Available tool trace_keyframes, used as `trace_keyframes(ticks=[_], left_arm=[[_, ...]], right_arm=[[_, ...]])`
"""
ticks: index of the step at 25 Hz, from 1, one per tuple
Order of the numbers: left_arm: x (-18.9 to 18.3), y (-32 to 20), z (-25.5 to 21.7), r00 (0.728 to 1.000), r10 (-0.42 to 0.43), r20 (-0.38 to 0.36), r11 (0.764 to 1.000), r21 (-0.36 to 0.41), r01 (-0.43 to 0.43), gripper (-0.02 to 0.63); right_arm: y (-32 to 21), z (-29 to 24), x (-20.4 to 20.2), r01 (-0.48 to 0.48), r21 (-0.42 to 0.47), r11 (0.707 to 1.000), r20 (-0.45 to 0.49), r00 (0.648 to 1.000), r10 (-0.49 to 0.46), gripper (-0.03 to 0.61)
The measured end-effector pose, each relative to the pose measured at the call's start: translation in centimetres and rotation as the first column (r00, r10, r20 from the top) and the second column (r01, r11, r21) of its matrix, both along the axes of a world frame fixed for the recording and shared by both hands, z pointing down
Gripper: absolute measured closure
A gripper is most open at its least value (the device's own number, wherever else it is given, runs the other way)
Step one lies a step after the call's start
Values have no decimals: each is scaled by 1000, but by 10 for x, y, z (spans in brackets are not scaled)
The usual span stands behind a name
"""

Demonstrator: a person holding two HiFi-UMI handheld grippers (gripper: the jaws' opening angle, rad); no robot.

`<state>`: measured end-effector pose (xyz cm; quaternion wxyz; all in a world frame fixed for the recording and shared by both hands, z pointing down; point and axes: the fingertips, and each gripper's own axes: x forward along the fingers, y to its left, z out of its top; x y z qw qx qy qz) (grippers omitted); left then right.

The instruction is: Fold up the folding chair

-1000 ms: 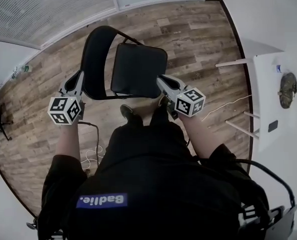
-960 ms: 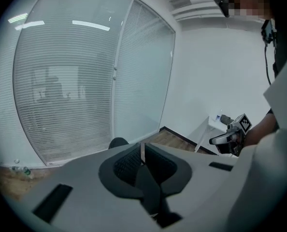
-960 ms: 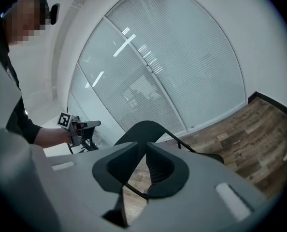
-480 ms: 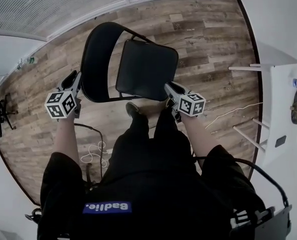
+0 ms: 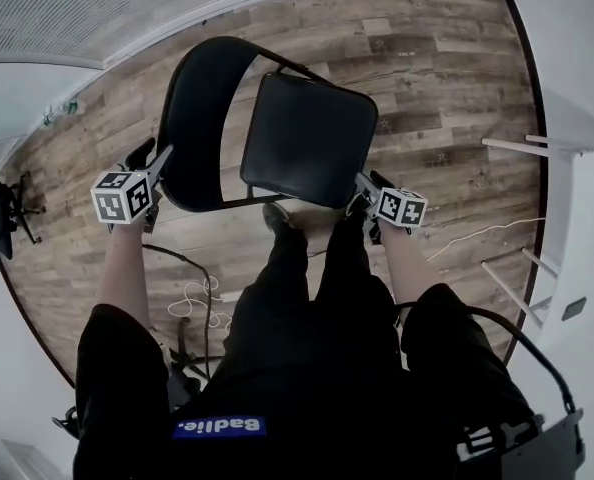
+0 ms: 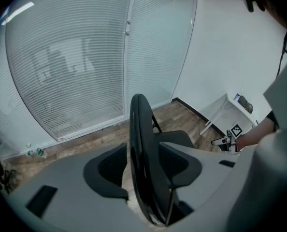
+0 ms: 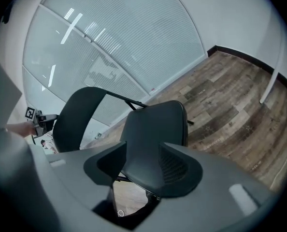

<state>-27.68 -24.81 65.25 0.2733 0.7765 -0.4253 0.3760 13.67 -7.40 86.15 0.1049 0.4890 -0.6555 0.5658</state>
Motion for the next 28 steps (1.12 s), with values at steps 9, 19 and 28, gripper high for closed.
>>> trace_keyframes(ticks=[9, 19, 28], left_arm=[[5, -17, 35, 997, 63, 38, 996, -63, -60, 410], [16, -27, 47, 997, 74, 29, 997, -3, -74, 410], [20, -33, 53, 999, 11, -41, 1000, 4, -11, 442]], right_arm=[[-2, 97, 21, -25, -92, 995, 28, 999, 27, 282], [-28, 184, 33, -2, -99, 995, 77, 997, 9, 188], [-34, 226, 9, 46, -99, 994, 206, 978, -25, 179]])
